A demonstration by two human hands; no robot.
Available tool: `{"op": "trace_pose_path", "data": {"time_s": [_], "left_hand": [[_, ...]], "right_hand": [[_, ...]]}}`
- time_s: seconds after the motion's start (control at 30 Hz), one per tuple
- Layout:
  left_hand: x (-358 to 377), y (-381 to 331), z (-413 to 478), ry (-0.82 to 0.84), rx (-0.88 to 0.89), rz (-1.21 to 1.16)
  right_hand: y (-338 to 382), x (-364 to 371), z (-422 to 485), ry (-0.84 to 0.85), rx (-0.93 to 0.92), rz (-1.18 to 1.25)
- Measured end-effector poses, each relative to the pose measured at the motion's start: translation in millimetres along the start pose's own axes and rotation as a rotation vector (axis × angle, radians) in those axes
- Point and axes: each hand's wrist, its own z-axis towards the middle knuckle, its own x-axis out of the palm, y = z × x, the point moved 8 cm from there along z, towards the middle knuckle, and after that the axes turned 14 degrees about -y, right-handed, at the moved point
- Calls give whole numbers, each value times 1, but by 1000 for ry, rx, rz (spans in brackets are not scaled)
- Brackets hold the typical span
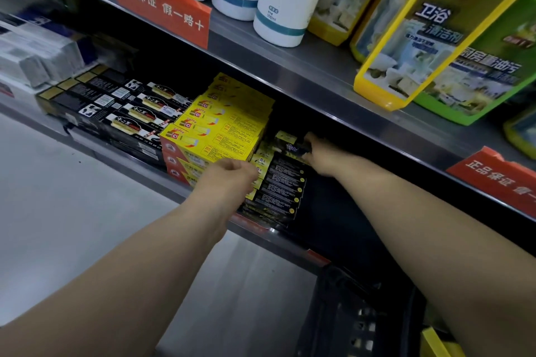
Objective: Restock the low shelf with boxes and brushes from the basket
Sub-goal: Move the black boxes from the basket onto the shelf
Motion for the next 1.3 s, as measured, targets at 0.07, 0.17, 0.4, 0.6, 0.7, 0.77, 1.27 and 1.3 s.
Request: {"op": "trace_pose_path", "data": {"time_s": [0.07, 0.17, 0.4, 0.6, 0.7, 0.77, 1.27, 1.3], "left_hand": [[0, 0, 0, -10, 13, 18], [1, -1, 1, -9, 20, 19], [9, -7, -8, 32, 95, 63], [49, -27, -53, 201, 427, 270], [72, -36, -89, 298, 615, 362], [88, -41, -117, 367, 763, 423], [164, 7, -230, 751, 1232, 685], [166, 10, -230, 760, 1232, 696]], "right_hand": [[3, 23, 7, 53, -7, -37], [9, 58, 10, 157, -40, -135], [14, 44, -5, 242, -32, -185], [25, -48, -67, 122, -147, 91], [4, -97, -116, -28, -156, 276], [-21, -122, -153, -104, -122, 380], [-227, 64, -307, 303, 423, 193], [-228, 81, -311, 356, 415, 148]]}}
